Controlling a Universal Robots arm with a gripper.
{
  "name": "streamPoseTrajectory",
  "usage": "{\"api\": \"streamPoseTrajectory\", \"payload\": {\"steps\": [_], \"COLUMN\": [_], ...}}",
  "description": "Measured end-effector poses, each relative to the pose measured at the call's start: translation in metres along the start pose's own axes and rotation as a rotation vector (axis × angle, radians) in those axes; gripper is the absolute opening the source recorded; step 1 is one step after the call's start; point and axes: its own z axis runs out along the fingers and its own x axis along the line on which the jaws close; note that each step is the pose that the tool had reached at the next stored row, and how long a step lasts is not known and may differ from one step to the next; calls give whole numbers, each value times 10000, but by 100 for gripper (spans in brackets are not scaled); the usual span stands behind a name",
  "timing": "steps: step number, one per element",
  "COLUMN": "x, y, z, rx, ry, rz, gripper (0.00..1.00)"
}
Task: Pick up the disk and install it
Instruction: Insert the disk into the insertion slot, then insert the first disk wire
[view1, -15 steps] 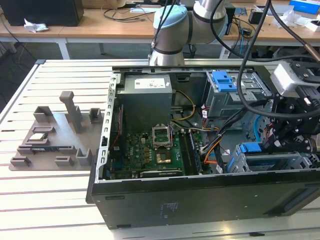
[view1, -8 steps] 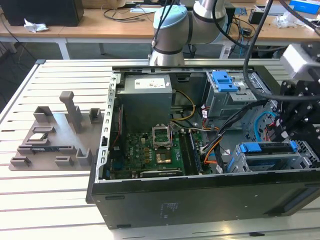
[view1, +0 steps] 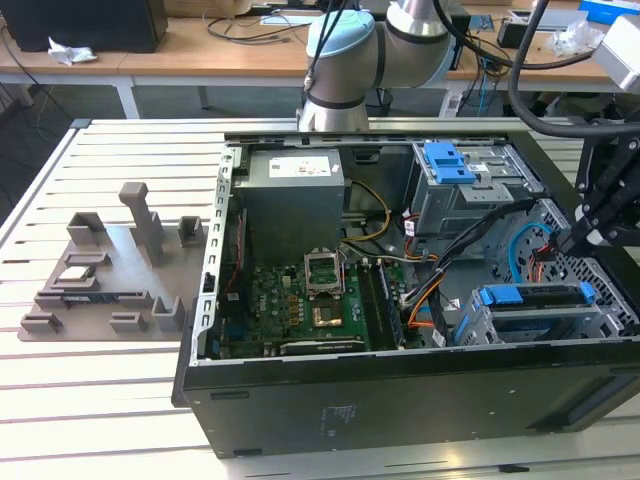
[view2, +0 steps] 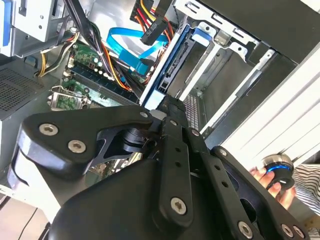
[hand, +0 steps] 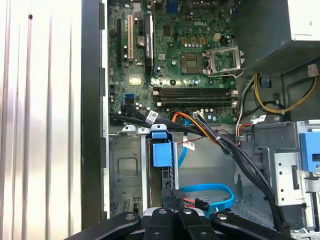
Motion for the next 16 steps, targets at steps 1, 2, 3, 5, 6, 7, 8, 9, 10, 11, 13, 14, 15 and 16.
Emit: {"api": "streamPoseTrajectory", "payload": {"steps": [1,2,3,5,6,7,8,9,10,11,13,14,15,16], "x": [0,0,0,0,0,0,0,0,0,0,0,-2,-12,-23], "y": [0,0,0,0,0,0,1,0,0,1,1,-20,-75,-119], "z": [-1,-2,-2,-3,-3,-4,-4,-5,-5,-5,-6,-11,-14,-18], "rx": [0,0,0,0,1,1,1,0,0,1,0,0,0,-1], "ry": [2,2,1,2,2,2,3,2,2,3,3,6,3,3], "rz": [1,1,0,1,1,1,1,0,0,1,0,0,1,2], "gripper": [11,11,11,11,11,11,11,11,11,11,11,11,11,11]}}
